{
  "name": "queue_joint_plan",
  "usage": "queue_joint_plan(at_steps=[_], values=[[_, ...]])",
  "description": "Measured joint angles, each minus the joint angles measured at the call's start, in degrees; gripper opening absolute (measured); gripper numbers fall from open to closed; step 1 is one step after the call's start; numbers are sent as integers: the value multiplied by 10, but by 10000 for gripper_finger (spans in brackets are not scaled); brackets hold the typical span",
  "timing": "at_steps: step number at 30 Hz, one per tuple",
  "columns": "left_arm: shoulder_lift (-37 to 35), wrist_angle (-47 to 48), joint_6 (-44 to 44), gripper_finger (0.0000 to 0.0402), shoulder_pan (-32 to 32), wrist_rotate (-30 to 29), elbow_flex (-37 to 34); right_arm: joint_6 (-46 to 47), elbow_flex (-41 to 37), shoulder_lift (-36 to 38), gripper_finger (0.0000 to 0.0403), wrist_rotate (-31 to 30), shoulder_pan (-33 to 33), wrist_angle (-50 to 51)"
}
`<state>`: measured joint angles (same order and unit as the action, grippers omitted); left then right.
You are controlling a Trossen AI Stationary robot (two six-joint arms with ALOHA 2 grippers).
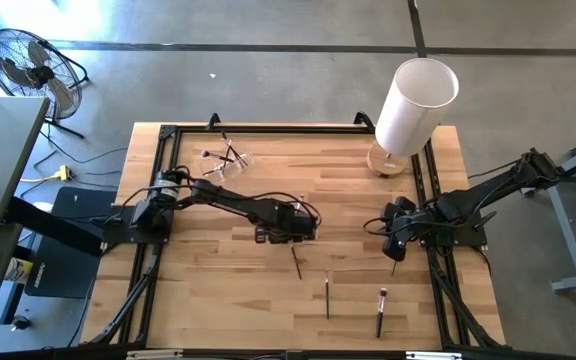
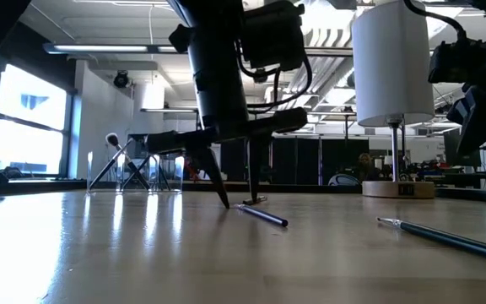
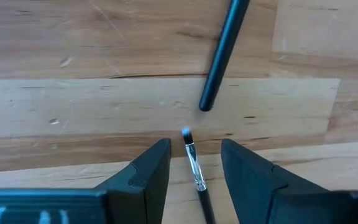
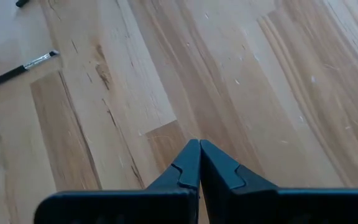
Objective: Put items in baskets/containers
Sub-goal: Put the eyeshadow brush into the transparent organizer
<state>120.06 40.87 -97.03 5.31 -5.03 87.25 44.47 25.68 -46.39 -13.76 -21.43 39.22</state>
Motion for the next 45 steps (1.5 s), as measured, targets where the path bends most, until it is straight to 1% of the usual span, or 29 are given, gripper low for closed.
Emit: queue_joint_plan(at_steps=[9, 12, 15, 20, 22, 28, 32, 34, 37, 41, 42, 45], values=[[0, 13, -11, 144, -9, -1, -1, -10, 0, 0, 2, 0, 0, -1], [0, 15, -11, 132, -9, -1, -1, -10, 0, 0, 4, -2, 0, -1], [1, 18, -10, 105, -9, 1, -1, -11, 0, 0, 2, -2, 0, -1], [1, 26, -1, 28, -10, 13, -2, -15, 0, 0, 5, -2, 0, -5], [1, 27, 9, 8, -10, 13, -2, -15, 0, 0, 6, -2, 0, -5], [1, 36, 14, 2, -9, 13, -2, -15, 0, 0, 2, -2, 0, -6], [-1, 37, 24, 1, -6, 2, -2, -15, 0, 0, 4, -3, 0, -7], [-7, 42, 26, 1, 1, -21, -3, -15, 0, 0, 4, -8, 0, -7], [-17, 31, 27, 1, 9, -35, -4, -15, 0, 0, 2, -10, 0, -7], [-49, 34, 29, 0, 26, -61, -4, -22, 0, 0, 4, -12, 0, -7], [-60, 35, 34, 0, 31, -69, -4, -26, 0, 0, 5, -14, 0, -8], [-88, 22, 87, 0, 40, -90, -2, -30, 0, 0, 6, -24, 0, -10]])
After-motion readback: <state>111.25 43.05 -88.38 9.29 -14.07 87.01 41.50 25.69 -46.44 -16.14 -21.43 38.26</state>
